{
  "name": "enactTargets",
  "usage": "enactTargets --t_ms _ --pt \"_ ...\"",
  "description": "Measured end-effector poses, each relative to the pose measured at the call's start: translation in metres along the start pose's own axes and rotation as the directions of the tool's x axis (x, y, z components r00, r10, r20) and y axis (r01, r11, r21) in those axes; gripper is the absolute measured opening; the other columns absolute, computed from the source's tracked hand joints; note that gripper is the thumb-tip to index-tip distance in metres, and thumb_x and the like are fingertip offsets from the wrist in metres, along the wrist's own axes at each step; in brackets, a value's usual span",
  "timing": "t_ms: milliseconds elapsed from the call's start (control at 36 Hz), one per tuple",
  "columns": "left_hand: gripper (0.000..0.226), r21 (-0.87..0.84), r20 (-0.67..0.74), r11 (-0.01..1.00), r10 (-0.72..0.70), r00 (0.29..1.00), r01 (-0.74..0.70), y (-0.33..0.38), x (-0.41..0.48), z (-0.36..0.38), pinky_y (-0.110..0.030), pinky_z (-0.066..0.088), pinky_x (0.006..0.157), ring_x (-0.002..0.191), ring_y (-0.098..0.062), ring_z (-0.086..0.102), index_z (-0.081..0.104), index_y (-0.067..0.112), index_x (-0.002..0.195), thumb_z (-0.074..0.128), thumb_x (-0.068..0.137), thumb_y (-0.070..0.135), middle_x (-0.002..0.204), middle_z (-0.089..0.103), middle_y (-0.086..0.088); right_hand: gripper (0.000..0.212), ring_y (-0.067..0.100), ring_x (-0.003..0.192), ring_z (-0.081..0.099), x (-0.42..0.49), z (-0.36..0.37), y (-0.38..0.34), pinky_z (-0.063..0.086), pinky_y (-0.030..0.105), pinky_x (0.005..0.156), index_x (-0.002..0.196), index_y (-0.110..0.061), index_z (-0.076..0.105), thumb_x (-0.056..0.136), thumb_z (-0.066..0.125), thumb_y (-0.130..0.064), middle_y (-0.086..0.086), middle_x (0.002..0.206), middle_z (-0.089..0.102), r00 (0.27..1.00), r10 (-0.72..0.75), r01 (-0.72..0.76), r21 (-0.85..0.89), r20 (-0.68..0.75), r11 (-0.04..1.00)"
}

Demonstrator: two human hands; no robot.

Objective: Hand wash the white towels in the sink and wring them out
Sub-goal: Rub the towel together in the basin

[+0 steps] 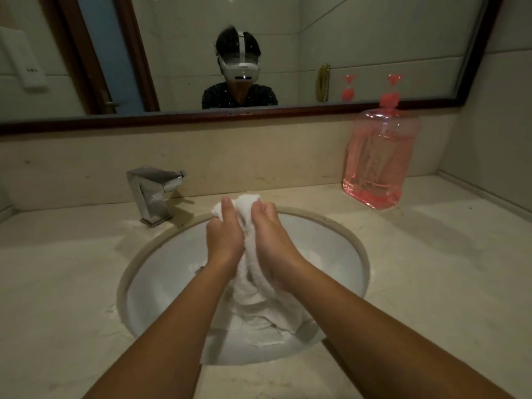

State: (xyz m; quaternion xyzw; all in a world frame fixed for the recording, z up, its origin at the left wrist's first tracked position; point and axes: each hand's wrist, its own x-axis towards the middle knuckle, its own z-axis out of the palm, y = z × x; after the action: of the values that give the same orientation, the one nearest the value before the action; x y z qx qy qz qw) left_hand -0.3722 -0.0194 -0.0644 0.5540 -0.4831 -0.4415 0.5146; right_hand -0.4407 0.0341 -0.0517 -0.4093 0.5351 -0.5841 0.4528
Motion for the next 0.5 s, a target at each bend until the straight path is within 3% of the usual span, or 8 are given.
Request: enactTargets --t_ms 56,167,250,306,361,417,500 --pt "0.065 0.008 0.004 1.000 0.001 1.000 -0.001 0.003 0.002 -0.003 -0.040 0.053 0.093 0.108 -0.033 0.068 0.072 0.009 0.121 0.033 0.110 0.060 0.115 0.073 -0.013 0.045 0.024 0.131 0.059 -0.002 0.002 0.003 0.049 0.048 0.115 0.152 -0.028 0.040 0.115 0.028 -0.052 0.004 0.145 0.058 0.998 -0.060 0.060 -0.034 0.011 0.998" --pt "0.065 -0.036 0.056 0.999 0.018 0.998 -0.016 0.004 -0.006 -0.001 -0.047 0.057 0.099 0.106 -0.031 0.071 0.073 0.011 0.120 0.035 0.108 0.062 0.114 0.075 -0.012 0.028 0.023 0.119 0.062 0.012 0.000 0.006 0.053 0.046 0.106 0.133 -0.029 0.044 0.114 0.031 -0.047 0.005 0.132 0.061 0.973 -0.202 0.180 -0.179 -0.108 0.967" --pt "0.058 -0.063 0.129 0.996 0.077 0.989 -0.069 0.006 -0.019 0.004 -0.038 0.057 0.093 0.103 -0.024 0.071 0.073 0.010 0.118 0.039 0.110 0.056 0.110 0.076 -0.008 0.026 0.019 0.106 0.064 0.029 -0.014 0.001 0.054 0.039 0.092 0.126 -0.026 0.043 0.116 0.027 -0.043 0.006 0.122 0.061 0.966 -0.159 0.127 -0.165 -0.204 0.978" --pt "0.055 -0.052 0.126 0.992 0.123 0.984 -0.118 0.006 -0.022 0.005 -0.035 0.054 0.085 0.098 -0.021 0.071 0.074 0.012 0.111 0.038 0.111 0.054 0.103 0.076 -0.004 0.025 0.011 0.098 0.062 0.025 -0.016 -0.004 0.052 0.033 0.082 0.127 -0.027 0.041 0.117 0.024 -0.042 0.002 0.114 0.061 0.977 -0.107 0.086 -0.115 -0.187 0.990" --pt "0.056 -0.047 0.048 0.992 0.122 0.991 -0.120 0.006 -0.016 0.001 -0.034 0.051 0.081 0.096 -0.023 0.070 0.074 0.013 0.104 0.036 0.111 0.054 0.099 0.076 -0.004 0.025 0.013 0.103 0.063 0.009 -0.009 0.000 0.055 0.036 0.090 0.128 -0.030 0.040 0.116 0.024 -0.045 -0.002 0.115 0.061 0.987 -0.111 0.099 -0.104 -0.117 0.990" --pt "0.061 -0.060 -0.004 0.995 0.075 0.997 -0.075 0.006 -0.007 -0.003 -0.038 0.054 0.088 0.102 -0.028 0.071 0.075 0.011 0.110 0.033 0.111 0.056 0.106 0.076 -0.007 0.028 0.015 0.112 0.063 -0.009 0.001 0.006 0.054 0.042 0.102 0.131 -0.032 0.041 0.115 0.025 -0.048 -0.003 0.121 0.061 0.987 -0.155 0.149 -0.122 -0.046 0.981" --pt "0.061 -0.105 0.057 0.993 0.066 0.996 -0.059 0.004 -0.007 -0.005 -0.046 0.059 0.094 0.100 -0.027 0.074 0.076 0.012 0.107 0.035 0.111 0.057 0.104 0.078 -0.008 0.033 0.014 0.109 0.063 -0.005 -0.003 0.005 0.053 0.038 0.094 0.132 -0.027 0.043 0.115 0.025 -0.049 -0.005 0.115 0.062 0.964 -0.253 0.233 -0.194 -0.087 0.953"
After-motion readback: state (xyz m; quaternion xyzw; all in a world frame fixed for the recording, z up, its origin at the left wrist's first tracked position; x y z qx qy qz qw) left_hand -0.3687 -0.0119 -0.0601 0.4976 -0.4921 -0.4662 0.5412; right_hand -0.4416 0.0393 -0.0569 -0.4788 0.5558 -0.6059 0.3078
